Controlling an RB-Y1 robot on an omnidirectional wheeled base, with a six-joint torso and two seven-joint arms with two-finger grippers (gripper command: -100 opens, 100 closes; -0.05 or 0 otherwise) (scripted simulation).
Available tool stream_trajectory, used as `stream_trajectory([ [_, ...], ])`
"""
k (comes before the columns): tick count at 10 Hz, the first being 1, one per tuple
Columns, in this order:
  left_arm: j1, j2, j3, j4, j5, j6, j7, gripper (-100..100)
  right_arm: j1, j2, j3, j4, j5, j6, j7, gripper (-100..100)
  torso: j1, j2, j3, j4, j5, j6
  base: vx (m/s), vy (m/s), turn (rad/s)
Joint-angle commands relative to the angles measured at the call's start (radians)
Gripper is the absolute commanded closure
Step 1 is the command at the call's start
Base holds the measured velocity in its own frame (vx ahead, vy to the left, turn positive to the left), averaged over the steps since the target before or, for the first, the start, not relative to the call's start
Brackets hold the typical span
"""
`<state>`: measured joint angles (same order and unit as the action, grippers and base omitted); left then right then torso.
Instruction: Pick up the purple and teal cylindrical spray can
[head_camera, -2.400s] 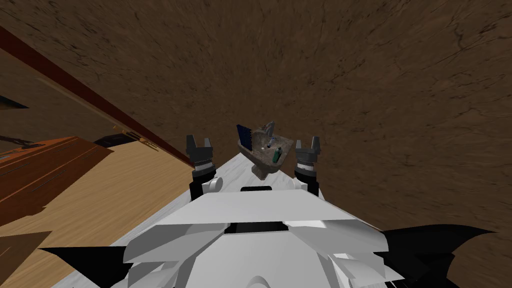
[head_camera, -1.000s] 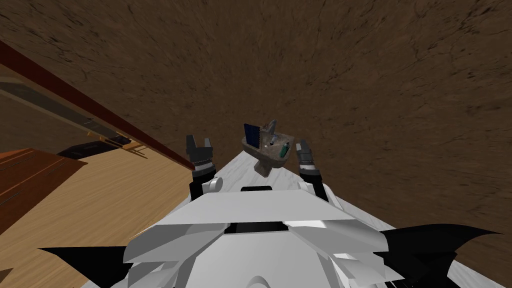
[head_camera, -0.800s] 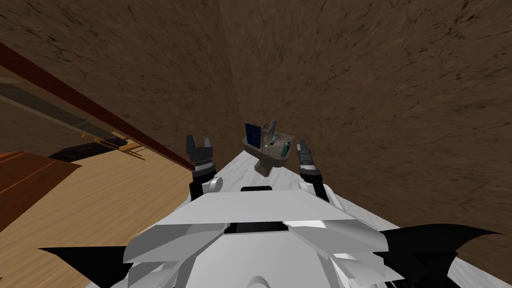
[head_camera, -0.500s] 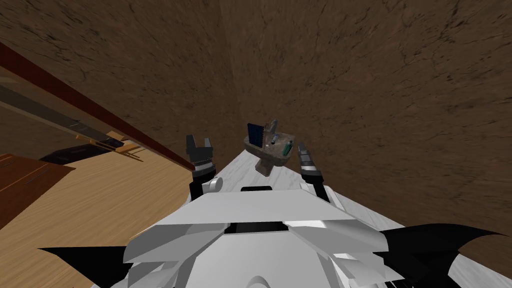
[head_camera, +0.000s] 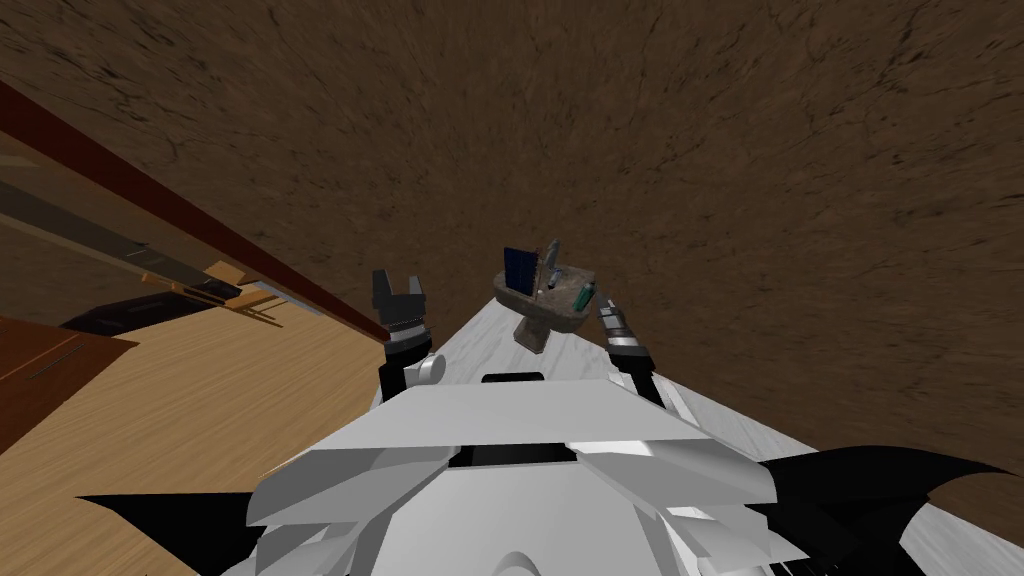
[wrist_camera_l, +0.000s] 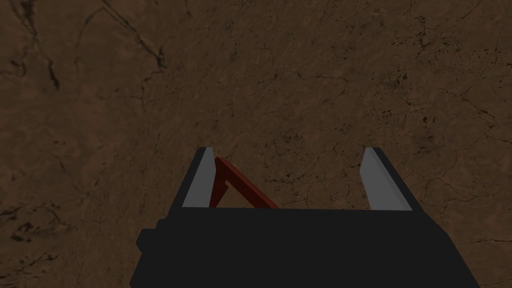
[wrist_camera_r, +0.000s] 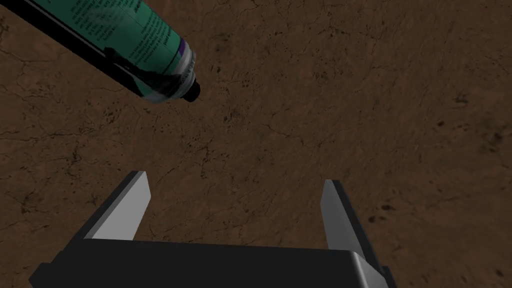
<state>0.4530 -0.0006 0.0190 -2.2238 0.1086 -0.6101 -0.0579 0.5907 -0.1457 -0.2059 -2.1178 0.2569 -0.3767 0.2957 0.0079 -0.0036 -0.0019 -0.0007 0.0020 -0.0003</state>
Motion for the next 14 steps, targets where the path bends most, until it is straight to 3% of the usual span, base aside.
stream_trajectory([
  [1, 0.0, 0.0, 0.0, 0.0, 0.0, 0.0, 0.0, 0, 0.006, -0.01, -0.026, 0.03, 0.037, 0.009, 0.041, -100, 0.0, 0.0, 0.0, 0.0, 0.0, 0.0, 0.049, 0.129, -0.012],
  [9, 0.0, 0.0, 0.0, 0.0, 0.0, 0.0, 0.0, 0, 0.061, -0.09, -0.164, 0.157, 0.218, 0.03, 0.211, -100, -0.002, -0.003, -0.002, -0.001, 0.0, 0.0, 0.067, 0.107, -0.003],
  [14, 0.0, 0.0, 0.0, 0.0, 0.0, 0.0, 0.0, 0, 0.081, -0.149, -0.241, 0.222, 0.309, 0.046, 0.297, -100, -0.006, -0.005, -0.003, -0.001, -0.001, 0.0, 0.105, 0.046, 0.006],
])
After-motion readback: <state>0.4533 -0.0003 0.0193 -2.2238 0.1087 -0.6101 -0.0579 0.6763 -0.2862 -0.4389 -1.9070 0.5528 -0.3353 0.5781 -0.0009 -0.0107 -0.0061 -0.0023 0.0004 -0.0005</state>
